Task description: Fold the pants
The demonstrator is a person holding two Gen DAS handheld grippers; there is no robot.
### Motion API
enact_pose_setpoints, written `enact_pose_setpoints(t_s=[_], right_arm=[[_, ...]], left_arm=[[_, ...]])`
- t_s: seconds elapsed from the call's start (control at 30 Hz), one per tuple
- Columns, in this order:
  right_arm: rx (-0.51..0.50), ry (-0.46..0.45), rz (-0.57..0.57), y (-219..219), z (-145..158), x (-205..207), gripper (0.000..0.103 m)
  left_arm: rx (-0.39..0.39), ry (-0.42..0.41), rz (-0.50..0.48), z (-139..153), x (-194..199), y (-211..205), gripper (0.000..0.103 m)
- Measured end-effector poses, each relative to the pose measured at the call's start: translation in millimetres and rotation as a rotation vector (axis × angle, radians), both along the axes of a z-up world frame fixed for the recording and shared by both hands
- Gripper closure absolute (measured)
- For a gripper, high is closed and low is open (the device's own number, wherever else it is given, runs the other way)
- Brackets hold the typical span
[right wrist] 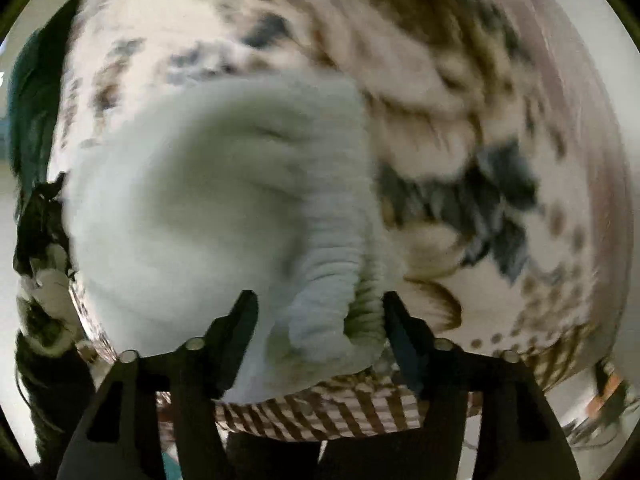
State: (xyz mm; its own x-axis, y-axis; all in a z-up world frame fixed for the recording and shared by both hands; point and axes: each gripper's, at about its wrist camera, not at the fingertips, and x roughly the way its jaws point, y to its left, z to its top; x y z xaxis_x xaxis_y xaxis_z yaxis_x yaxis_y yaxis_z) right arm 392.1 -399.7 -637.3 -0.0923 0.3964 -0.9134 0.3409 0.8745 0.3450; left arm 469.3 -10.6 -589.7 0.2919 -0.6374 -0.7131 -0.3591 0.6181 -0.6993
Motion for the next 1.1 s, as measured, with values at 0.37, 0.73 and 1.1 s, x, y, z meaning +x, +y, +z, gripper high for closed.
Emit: enact_pose_setpoints(t_s=[0.37, 0.73, 1.1], right_arm=[[0.031, -0.232, 0.618, 198.8, 89.7, 175.6, 0.02], [-0.078, 0.168, 1.135, 327.2, -48.8, 222.8, 0.043], [0.012, 0.227, 0.832, 301.8, -70.7, 250.8, 0.052]], left_arm=[[0.29, -0.005, -0.156, 28.1, -122.4, -37.3, 0.004], [0.173, 0.019, -0.144, -18.1, -145.6, -54.7, 0.033], [0.109, -0.007, -0.12, -18.1, -163.0, -44.0, 0.031]])
